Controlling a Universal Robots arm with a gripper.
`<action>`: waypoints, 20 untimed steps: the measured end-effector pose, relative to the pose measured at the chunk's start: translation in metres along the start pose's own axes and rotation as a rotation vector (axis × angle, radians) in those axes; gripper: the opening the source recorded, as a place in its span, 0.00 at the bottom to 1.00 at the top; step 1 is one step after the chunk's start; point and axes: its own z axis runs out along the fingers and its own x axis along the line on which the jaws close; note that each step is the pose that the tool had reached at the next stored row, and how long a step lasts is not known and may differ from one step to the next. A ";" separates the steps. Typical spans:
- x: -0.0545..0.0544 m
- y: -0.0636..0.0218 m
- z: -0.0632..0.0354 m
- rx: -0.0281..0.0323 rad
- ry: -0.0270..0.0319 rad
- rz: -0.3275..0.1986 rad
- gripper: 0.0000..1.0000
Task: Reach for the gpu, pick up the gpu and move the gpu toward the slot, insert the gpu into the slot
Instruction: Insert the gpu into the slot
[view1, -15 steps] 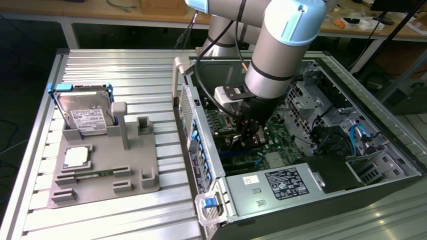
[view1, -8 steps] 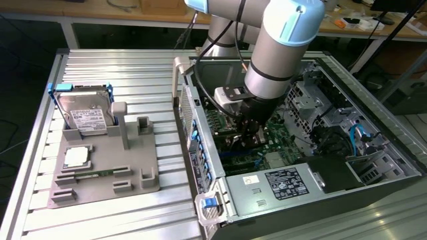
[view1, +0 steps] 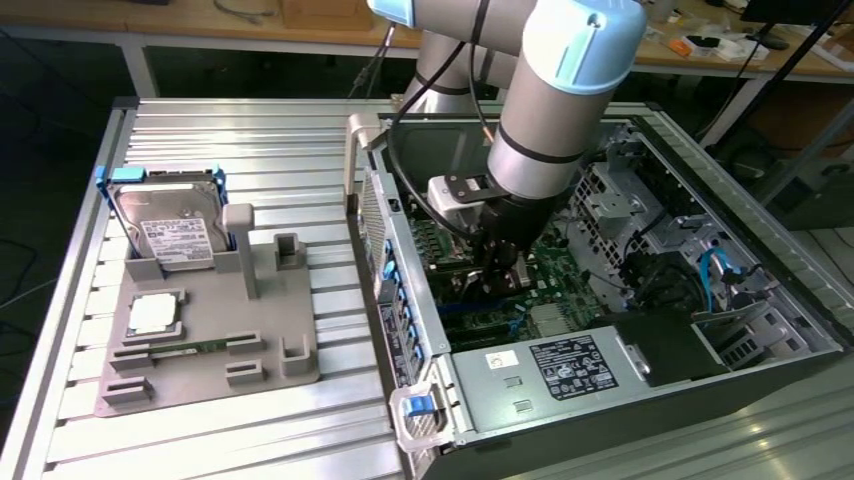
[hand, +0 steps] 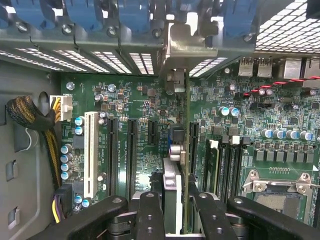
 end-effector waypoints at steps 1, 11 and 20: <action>0.000 0.0000 0.0000 0.0000 0.0000 0.000 0.28; 0.000 0.0023 -0.0009 0.0000 0.0001 0.000 0.28; 0.000 0.0038 -0.0017 0.0009 0.0002 0.000 0.28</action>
